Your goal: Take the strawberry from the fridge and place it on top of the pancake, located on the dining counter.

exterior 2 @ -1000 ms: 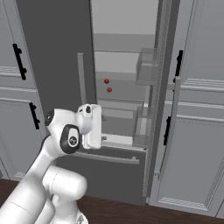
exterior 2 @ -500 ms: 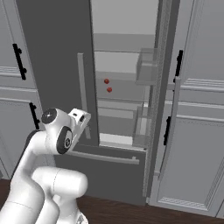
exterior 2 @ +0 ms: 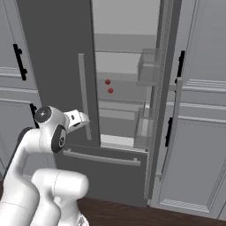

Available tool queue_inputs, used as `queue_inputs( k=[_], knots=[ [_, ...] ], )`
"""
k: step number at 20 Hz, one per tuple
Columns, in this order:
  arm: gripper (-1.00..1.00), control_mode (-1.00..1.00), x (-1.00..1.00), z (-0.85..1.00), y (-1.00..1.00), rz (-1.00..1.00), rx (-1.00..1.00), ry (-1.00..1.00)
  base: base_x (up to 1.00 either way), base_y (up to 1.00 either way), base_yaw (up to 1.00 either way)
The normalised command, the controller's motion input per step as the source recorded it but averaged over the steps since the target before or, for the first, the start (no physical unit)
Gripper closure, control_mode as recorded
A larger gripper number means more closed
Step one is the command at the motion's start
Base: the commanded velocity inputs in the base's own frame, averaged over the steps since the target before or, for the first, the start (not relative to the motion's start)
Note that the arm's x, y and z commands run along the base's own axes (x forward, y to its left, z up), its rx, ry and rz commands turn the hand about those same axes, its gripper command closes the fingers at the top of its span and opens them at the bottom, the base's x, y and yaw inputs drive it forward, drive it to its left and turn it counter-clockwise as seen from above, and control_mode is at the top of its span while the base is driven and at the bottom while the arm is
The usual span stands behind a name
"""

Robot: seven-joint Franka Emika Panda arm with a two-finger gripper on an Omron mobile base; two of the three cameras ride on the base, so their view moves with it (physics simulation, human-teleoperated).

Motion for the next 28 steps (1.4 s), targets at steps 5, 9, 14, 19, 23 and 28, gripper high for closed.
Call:
queue_inputs(
  k=[5,9,14,19,23,28],
  knots=[
    [-1.00,-1.00,-0.17,0.72,0.24,-0.46,0.48,0.00,0.00,0.00,0.00],
    [-1.00,-1.00,0.22,0.90,0.18,-0.08,0.53,0.00,0.00,0.00,0.00],
    [-1.00,-1.00,0.48,0.90,0.06,0.00,0.33,0.00,0.00,0.00,0.00],
    [-1.00,-1.00,0.21,0.62,0.56,-0.07,-0.07,-0.06,0.00,0.00,0.00],
    [-1.00,-1.00,0.40,0.57,0.41,-0.13,-0.25,-0.01,0.00,0.00,0.00],
    [-1.00,-1.00,0.62,0.30,-0.02,-0.09,-0.11,0.00,0.00,0.00,0.00]
  ],
)
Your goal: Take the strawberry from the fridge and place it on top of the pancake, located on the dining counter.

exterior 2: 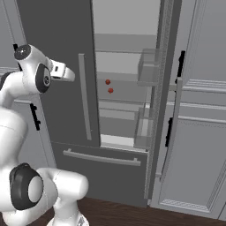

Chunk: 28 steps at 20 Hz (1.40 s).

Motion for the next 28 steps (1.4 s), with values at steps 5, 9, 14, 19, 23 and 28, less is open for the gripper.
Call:
queue_inputs(
  k=[5,9,14,19,23,28],
  knots=[
    [-1.00,-1.00,0.67,-0.01,-0.15,-0.05,0.00,-0.03,0.00,0.00,0.00],
    [-1.00,-1.00,0.56,0.00,-0.20,0.00,0.00,-0.06,0.00,0.00,0.00],
    [-1.00,-1.00,0.75,0.00,-0.38,-0.05,0.00,0.00,0.00,0.00,0.00],
    [-1.00,-1.00,0.52,0.00,0.00,0.00,0.00,0.00,0.00,0.00,0.00],
    [-1.00,-1.00,0.37,0.00,0.09,0.00,0.00,0.00,0.00,0.00,0.00],
    [-1.00,-1.00,0.29,-0.14,0.02,0.00,0.00,-0.05,0.00,0.00,0.00]
  ],
)
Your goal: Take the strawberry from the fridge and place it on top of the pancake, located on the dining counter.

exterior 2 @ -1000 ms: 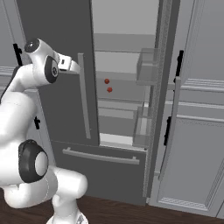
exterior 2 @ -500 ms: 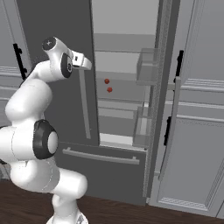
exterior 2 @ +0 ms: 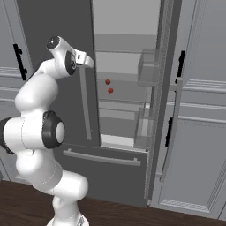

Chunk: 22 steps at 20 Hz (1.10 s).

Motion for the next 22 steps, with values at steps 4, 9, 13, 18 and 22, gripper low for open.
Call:
queue_inputs(
  k=[4,9,13,18,22],
  knots=[
    [-1.00,-1.00,0.38,-0.23,0.14,0.00,-0.02,-0.05,0.00,0.00,0.00],
    [-1.00,-1.00,0.39,-0.16,0.02,0.00,-0.02,0.00,0.00,0.00,0.00],
    [-1.00,-1.00,0.20,-0.27,-0.01,0.00,-0.01,0.00,0.00,0.00,0.00],
    [-1.00,-1.00,0.01,-0.42,-0.10,0.00,-0.03,-0.07,0.00,0.00,0.00],
    [-1.00,-1.00,0.00,-0.48,0.00,0.00,-0.05,-0.18,0.00,0.00,0.00]
  ],
)
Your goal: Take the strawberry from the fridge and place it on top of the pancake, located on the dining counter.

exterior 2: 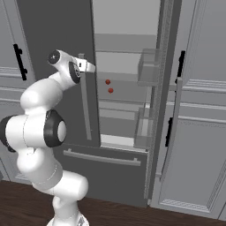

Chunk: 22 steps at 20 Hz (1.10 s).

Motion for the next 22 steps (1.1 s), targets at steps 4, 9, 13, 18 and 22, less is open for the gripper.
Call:
queue_inputs(
  k=[4,9,13,18,22],
  knots=[
    [-1.00,-1.00,0.02,-0.47,0.00,0.00,-0.07,-0.18,0.00,0.00,0.00],
    [-1.00,-1.00,0.24,-0.05,0.02,0.00,0.00,-0.04,0.00,0.00,0.00],
    [1.00,-1.00,0.26,0.00,0.03,0.00,0.00,0.00,0.00,0.00,0.00],
    [1.00,-1.00,0.10,-0.01,0.06,-0.01,0.00,0.00,0.00,0.00,0.00],
    [1.00,-1.00,-0.47,-0.03,0.18,-0.02,0.00,0.01,0.00,0.00,0.00]
  ],
)
